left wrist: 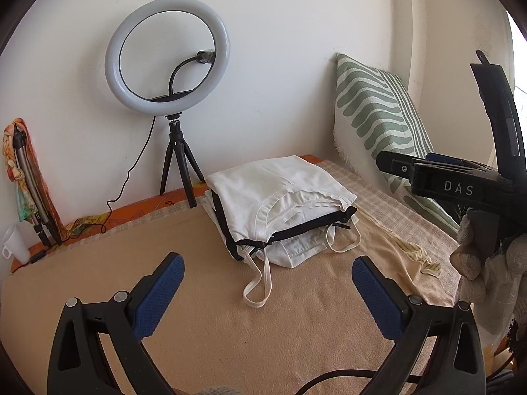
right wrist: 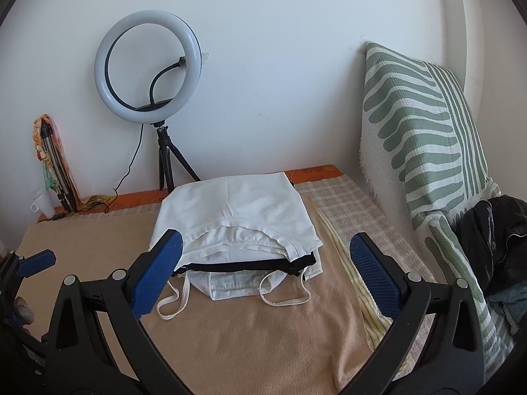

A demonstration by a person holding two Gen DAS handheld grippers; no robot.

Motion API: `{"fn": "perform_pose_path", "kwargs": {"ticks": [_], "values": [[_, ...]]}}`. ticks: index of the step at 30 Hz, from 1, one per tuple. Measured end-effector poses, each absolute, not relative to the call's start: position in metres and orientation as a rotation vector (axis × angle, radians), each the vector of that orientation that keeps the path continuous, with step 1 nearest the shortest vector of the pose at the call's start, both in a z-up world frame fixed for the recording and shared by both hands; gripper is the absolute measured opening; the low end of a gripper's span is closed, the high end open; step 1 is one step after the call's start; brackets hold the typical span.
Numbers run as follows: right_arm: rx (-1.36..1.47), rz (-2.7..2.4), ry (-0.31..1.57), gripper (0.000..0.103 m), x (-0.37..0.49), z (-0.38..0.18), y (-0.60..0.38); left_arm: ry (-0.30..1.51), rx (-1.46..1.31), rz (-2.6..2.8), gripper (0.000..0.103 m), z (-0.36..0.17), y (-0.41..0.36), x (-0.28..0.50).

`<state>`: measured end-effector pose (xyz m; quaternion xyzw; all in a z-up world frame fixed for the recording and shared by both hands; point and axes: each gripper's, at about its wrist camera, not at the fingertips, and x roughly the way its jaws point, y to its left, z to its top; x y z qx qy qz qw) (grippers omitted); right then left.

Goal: Fold small clothes

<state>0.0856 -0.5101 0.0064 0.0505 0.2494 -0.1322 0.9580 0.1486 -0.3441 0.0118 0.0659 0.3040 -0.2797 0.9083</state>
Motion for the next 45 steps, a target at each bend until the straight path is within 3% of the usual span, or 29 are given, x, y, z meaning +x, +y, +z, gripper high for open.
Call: {"fn": "perform_pose_path", "kwargs": {"ticks": [19,45], "values": [[0.151,-0.286,0.481,0.103,0.056,-0.031,-0.482,0.642,0.114,-0.554,0.103,-0.003,-0.317,0.117],[0.204,-0.257,0.487,0.103,0.062,-0.035,-0.482,0.635,0.114,-0.537,0.103,-0.004,-0.312,0.111]]}}
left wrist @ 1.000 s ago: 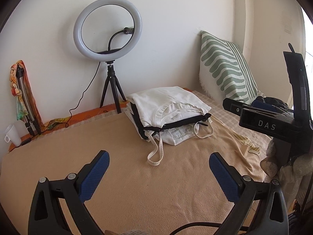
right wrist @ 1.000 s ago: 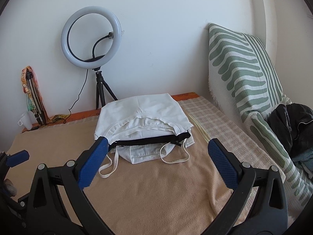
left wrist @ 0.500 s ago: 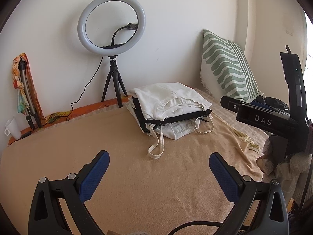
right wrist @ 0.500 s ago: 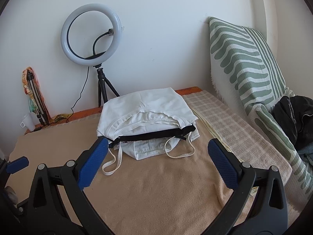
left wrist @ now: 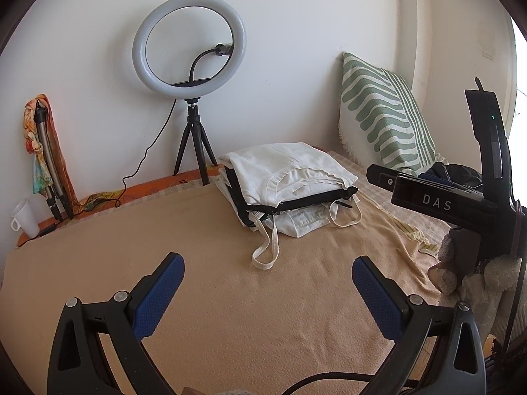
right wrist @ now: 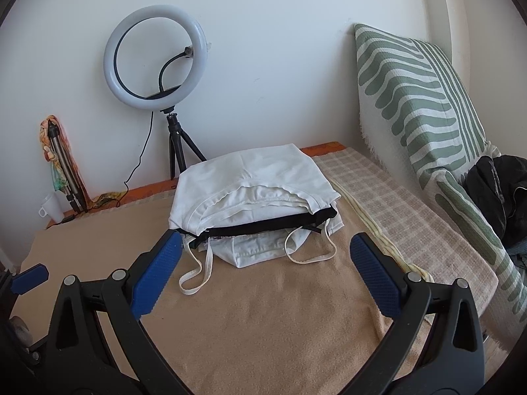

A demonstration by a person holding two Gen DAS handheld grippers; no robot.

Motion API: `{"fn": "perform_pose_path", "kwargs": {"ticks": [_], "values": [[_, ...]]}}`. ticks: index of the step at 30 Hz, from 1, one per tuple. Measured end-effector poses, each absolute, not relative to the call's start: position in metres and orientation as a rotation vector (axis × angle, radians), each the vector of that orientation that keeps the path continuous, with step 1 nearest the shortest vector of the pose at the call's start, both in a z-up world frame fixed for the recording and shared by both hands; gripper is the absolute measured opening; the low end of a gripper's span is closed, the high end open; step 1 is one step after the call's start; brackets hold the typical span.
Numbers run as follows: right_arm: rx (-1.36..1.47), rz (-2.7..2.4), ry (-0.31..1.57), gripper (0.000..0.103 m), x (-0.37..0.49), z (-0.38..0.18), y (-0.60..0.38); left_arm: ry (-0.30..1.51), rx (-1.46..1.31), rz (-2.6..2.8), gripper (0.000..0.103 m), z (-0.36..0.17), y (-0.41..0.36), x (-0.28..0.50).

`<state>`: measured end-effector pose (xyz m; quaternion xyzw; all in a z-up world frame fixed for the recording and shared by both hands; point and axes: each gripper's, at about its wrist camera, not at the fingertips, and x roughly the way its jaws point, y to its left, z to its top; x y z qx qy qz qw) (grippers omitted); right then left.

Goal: Fold small clothes

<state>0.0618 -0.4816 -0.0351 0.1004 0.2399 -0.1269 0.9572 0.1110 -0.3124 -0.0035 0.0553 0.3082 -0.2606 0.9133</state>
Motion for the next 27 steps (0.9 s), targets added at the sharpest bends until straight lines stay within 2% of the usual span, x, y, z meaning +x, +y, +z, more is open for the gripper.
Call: {"fn": "perform_pose_path", "kwargs": {"ticks": [27], "values": [[0.253,-0.253,0.502,0.103,0.053,-0.043,-0.478,0.652,0.114,-0.543,0.103,-0.006,-0.316,0.110]]}}
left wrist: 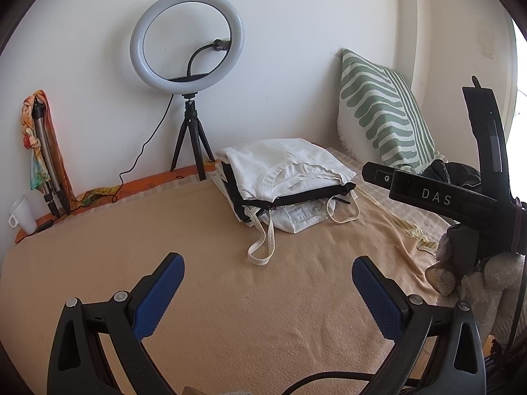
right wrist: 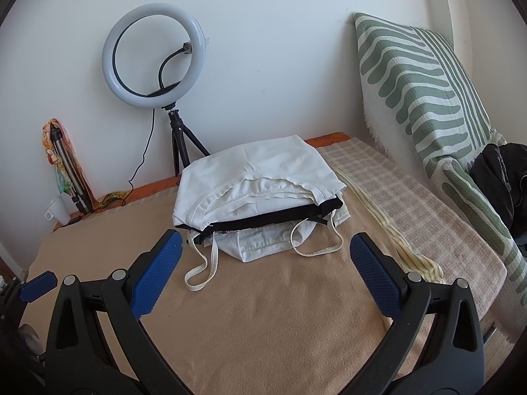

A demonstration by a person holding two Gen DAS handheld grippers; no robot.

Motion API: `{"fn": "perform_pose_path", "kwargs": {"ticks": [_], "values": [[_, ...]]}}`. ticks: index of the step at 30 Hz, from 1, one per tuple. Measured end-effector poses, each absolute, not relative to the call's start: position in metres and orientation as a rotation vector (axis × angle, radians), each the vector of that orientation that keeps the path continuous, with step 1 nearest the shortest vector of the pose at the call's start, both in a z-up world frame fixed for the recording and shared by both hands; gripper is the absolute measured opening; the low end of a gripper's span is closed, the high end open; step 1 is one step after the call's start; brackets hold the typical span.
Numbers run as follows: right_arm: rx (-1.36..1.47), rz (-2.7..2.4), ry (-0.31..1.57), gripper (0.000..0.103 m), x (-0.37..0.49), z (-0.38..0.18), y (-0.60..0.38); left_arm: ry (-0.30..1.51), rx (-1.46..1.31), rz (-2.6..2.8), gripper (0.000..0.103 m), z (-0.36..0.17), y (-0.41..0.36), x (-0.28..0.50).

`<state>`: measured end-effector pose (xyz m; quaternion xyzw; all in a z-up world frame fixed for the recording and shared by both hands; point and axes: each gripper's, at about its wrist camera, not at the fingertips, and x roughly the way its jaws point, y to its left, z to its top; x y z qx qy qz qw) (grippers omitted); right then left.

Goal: Fold small clothes

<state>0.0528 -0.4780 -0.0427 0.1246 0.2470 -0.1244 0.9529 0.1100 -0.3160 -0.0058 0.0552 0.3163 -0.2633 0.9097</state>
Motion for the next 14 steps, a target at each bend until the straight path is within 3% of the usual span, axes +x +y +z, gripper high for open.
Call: {"fn": "perform_pose_path", "kwargs": {"ticks": [14], "values": [[0.250,-0.249,0.508,0.103,0.0527,-0.0438,-0.4785,0.646,0.132,-0.543,0.103,-0.0120,-0.3251,0.1102]]}}
